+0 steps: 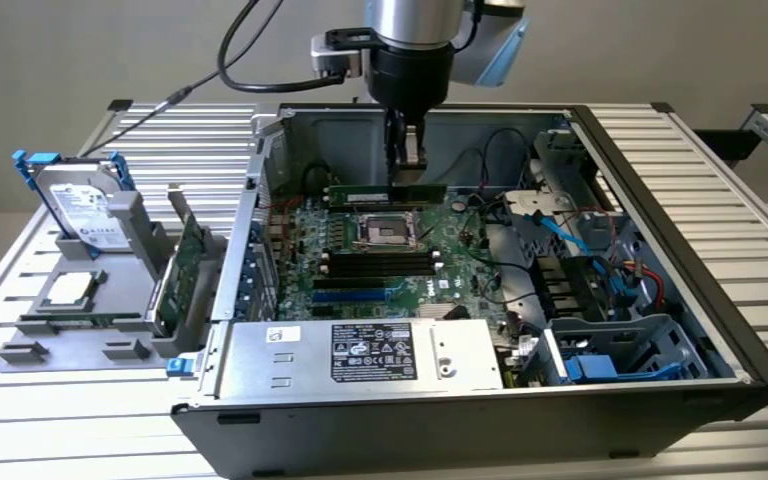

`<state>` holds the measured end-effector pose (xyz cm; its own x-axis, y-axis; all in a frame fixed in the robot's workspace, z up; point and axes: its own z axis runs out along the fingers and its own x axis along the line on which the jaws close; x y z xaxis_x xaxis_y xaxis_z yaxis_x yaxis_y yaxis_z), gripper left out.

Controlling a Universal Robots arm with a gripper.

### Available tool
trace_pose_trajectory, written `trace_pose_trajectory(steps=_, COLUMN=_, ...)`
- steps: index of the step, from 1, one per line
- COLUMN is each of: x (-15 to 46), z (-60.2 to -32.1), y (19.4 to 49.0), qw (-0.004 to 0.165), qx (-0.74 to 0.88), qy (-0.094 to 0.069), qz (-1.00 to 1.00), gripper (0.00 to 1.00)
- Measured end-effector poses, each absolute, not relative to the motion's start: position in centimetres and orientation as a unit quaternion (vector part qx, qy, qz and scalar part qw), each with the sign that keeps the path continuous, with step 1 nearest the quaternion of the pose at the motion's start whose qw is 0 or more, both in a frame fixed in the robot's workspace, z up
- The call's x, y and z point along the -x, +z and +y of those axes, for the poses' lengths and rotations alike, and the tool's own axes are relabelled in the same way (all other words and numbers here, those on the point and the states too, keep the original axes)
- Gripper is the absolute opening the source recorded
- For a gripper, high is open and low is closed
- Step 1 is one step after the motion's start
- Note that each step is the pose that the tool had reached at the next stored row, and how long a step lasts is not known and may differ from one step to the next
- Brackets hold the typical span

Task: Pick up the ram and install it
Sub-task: 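Insert the ram into the slot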

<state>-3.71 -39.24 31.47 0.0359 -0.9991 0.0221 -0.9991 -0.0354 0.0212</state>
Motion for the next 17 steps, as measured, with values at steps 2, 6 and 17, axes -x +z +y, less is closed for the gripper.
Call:
trace_pose_trajectory(steps=2, x=3.8, z=-39.2, y=31.1, qw=0.015, qx=-0.72, qy=0.001, qz=-0.694, gripper=0.14)
trace_pose_trajectory(steps=6, x=4.0, z=-39.2, y=30.4, qw=0.015, qx=-0.72, qy=0.001, qz=-0.694, gripper=0.14)
trace_pose_trajectory(steps=17, x=4.2, z=-39.8, y=28.4, qw=0.015, qx=-0.71, qy=0.0, qz=-0.704, gripper=0.14)
